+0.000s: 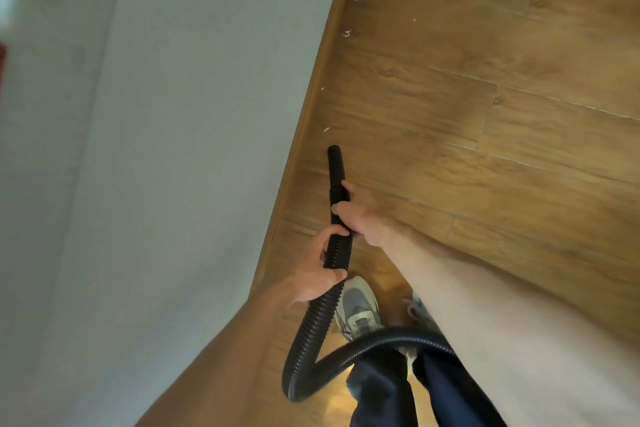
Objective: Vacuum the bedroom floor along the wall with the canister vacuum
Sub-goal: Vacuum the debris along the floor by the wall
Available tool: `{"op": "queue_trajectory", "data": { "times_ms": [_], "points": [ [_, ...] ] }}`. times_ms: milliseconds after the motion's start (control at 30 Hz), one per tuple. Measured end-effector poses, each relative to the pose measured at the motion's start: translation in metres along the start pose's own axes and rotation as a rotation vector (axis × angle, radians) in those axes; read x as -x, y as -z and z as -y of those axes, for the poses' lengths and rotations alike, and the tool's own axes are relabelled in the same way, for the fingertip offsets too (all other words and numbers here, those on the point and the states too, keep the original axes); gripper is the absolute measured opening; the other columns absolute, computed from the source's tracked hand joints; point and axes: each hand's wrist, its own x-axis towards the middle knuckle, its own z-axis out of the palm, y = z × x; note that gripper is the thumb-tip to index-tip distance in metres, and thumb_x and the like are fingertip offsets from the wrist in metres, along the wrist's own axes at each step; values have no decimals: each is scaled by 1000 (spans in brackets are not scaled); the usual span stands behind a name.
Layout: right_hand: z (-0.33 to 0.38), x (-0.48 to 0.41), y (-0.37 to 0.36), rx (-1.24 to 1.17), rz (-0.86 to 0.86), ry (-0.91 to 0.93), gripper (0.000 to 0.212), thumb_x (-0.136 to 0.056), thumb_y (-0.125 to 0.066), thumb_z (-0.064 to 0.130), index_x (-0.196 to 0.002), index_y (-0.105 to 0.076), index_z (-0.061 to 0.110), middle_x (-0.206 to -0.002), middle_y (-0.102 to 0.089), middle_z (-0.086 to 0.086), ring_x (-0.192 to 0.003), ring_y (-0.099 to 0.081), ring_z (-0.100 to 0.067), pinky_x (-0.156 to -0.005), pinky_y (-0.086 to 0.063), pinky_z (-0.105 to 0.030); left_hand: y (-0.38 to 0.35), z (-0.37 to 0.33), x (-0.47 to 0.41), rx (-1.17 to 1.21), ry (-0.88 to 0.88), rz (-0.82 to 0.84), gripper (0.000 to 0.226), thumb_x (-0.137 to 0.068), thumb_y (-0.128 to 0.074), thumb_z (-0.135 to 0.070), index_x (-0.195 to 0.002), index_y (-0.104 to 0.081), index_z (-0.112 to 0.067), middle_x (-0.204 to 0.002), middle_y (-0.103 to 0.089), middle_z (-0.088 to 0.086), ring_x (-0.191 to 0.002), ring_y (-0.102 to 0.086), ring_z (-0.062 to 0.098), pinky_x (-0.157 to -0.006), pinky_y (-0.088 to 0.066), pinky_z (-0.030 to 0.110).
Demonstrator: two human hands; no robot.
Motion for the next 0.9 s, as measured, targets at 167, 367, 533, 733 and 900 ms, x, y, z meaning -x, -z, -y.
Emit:
{"op": "queue_trajectory", "data": {
  "times_ms": [167,367,533,733,900],
  "points": [
    [24,-11,4,39,9,52,69,-90,-53,11,-153,-31,32,-134,-56,-8,-106,-62,-26,-77,-60,-39,12,-9,-9,76,11,-68,56,-94,-63,-6,-132,-43,-43,-118,-58,2,-100,-64,20,-69,-61,34],
    [54,-27,17,141,56,117,71,-88,-52,11,-154,-30,29,-134,-56,-9,-114,-58,-27,-96,-53,-41,12,-26,-24,178,-12,-172,57,-93,-65,-9,-125,-45,-51,-116,-61,1,-101,-67,22,-84,-60,51],
    [51,-33,49,106,4,162,72,-89,-53,7,-155,-28,24,-142,-49,-8,-115,-56,-25,-96,-52,-37,2,-46,-39,83,-82,-151,55,-95,-62,-7,-132,-43,-44,-118,-58,0,-104,-63,18,-78,-60,32],
    [28,-31,108,-83,-187,90,61,-94,-52,6,-150,-38,27,-128,-60,-7,-106,-62,-27,-91,-56,-42,-19,-84,-65,-123,-135,-37,56,-93,-63,-8,-126,-44,-48,-108,-60,-7,-95,-63,12,-83,-60,38],
    [15,-30,148,-226,-254,36,54,-96,-51,4,-144,-44,28,-96,-60,5,-100,-63,-26,-94,-53,-52,-34,-114,-78,-222,-167,81,56,-94,-61,-9,-129,-41,-48,-116,-60,0,-97,-66,21,-80,-61,47]
  ]
}}
